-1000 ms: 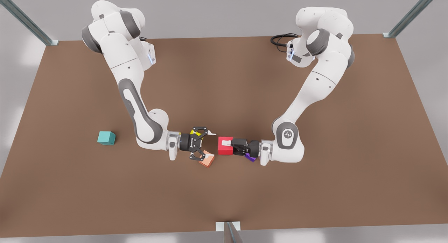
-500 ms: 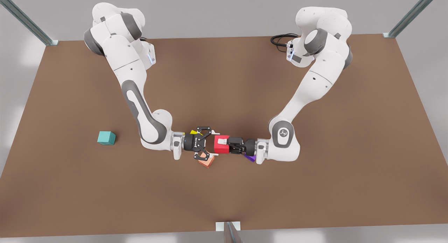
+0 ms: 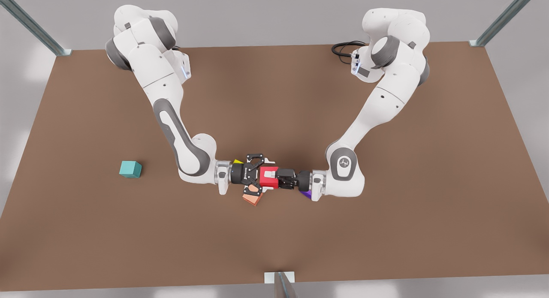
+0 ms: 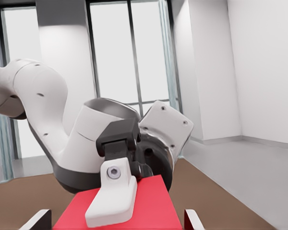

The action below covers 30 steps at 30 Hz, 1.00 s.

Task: Pick up red wooden cube and pass to hand red wooden cube and place in blue wooden cube

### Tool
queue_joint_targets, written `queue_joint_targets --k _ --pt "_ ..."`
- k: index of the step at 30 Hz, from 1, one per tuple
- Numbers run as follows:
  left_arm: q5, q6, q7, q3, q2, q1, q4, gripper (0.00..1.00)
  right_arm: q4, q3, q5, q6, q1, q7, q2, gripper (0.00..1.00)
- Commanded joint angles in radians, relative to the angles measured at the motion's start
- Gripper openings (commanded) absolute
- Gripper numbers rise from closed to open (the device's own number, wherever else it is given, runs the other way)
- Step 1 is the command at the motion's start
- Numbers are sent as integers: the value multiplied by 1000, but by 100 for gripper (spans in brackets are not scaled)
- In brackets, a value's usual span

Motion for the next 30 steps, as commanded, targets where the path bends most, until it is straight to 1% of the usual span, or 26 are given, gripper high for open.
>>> queue_joint_targets --k 1,2,3,4,9,10,11,12,19,22,24,25,26,27,28,29,30 --pt "-14 -4 32 0 -2 -1 0 53 -1 0 0 4 0 -18 0 100" --pt "-14 -2 32 0 -1 -1 2 53 0 0 0 4 -1 -18 7 91" --pt "-14 -4 32 0 -1 -1 0 53 0 0 -2 4 -1 -18 7 73" --pt "-14 -4 32 0 -1 -1 0 53 0 -1 -2 4 -1 -20 7 46" --pt "-13 -4 34 0 -4 -1 2 56 0 0 -2 4 -6 -20 7 46" --pt "-13 -5 34 0 -4 1 2 61 0 0 -2 4 -6 -20 7 46" --pt "-10 -8 34 0 -7 5 2 93 0 0 -2 4 -6 -20 7 46" --pt "-6 -11 34 0 -7 10 0 100 0 0 -2 4 -6 -20 7 46" --pt "-2 -22 26 -2 -11 44 -1 100 -3 -1 -5 4 -7 -18 5 46" --pt "15 -91 21 -3 -19 112 -15 100 -4 -3 -38 0 -52 -3 -6 46" --pt "73 -137 11 -3 -33 171 -29 100 -18 -6 -121 -38 -115 2 -27 46" --pt "260 -221 -75 -2 -62 224 -21 100 -42 -6 -221 -43 -150 46 -59 46" --pt "506 -336 -138 0 -83 267 11 100 -46 -9 -316 -47 -173 71 -64 46" --pt "839 -622 -210 9 -83 283 166 100 -46 -12 -510 -49 -217 182 -95 46" --pt "1177 -845 -219 3 -96 275 240 100 -52 -13 -694 -50 -238 293 -125 47" --pt "1397 -921 -308 1 -174 274 238 100 -66 -46 -892 -50 -238 425 -145 47" --pt "1532 -964 -449 1 -237 275 238 100 -61 -88 -1101 -73 -239 558 -171 47"
